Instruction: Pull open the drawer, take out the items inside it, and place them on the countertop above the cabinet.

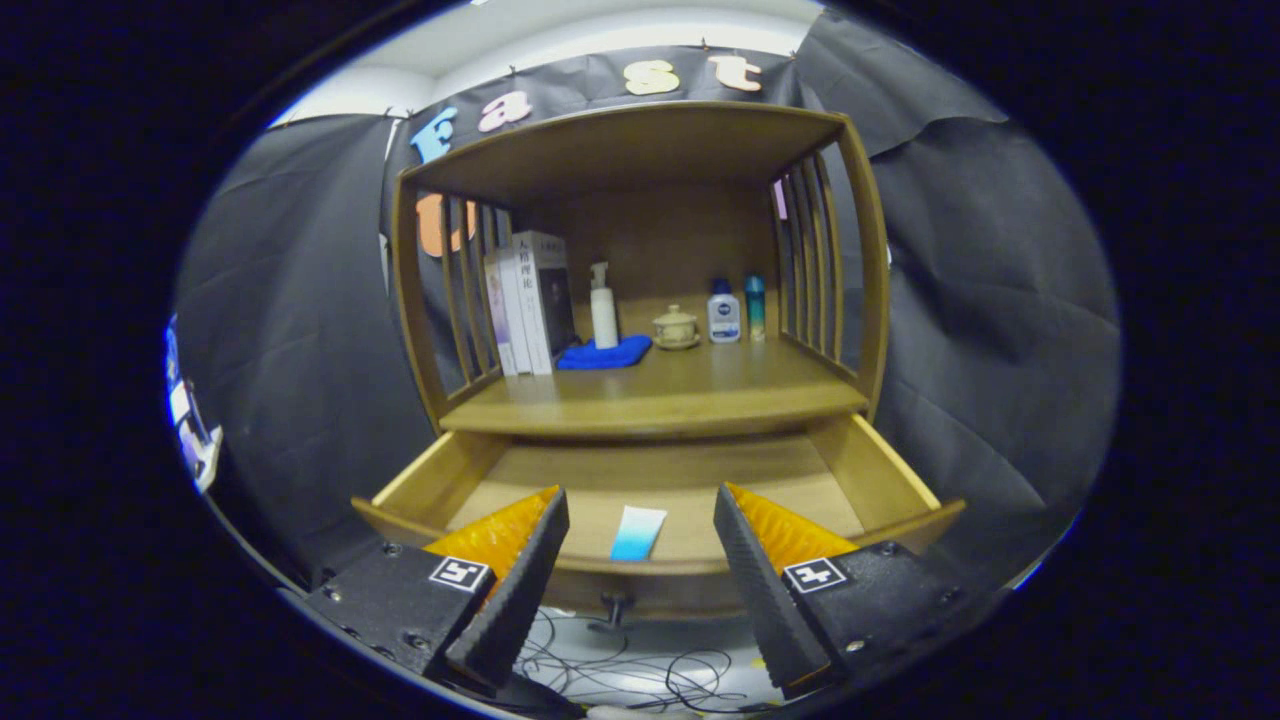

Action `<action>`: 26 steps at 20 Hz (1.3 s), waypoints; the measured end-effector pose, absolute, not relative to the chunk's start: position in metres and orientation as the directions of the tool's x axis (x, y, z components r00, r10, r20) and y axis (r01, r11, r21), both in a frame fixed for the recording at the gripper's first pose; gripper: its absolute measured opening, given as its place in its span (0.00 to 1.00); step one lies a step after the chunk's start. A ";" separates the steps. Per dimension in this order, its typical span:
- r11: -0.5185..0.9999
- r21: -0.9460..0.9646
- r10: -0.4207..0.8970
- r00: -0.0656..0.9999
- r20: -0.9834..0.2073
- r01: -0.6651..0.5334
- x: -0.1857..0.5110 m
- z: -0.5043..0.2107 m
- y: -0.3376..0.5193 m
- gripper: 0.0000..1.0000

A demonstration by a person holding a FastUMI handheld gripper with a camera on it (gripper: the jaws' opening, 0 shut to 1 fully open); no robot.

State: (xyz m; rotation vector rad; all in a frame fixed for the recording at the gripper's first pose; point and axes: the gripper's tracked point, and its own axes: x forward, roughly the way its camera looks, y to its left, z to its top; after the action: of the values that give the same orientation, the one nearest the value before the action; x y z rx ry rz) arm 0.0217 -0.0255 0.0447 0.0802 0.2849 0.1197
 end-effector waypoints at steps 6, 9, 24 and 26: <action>0.995 0.055 0.098 0.911 -0.400 -0.083 0.098 0.052 -0.003 0.91; 0.995 0.024 0.098 0.832 -0.547 -0.101 0.122 0.015 0.015 0.91; 0.998 0.049 0.034 0.331 -0.943 0.037 0.121 -0.128 0.014 0.86; 0.999 0.037 0.028 0.312 -0.950 0.025 0.119 -0.131 0.014 0.86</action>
State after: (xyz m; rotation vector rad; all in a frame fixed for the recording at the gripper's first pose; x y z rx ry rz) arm 0.1189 0.0136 -0.1308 0.0475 1.2538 0.0021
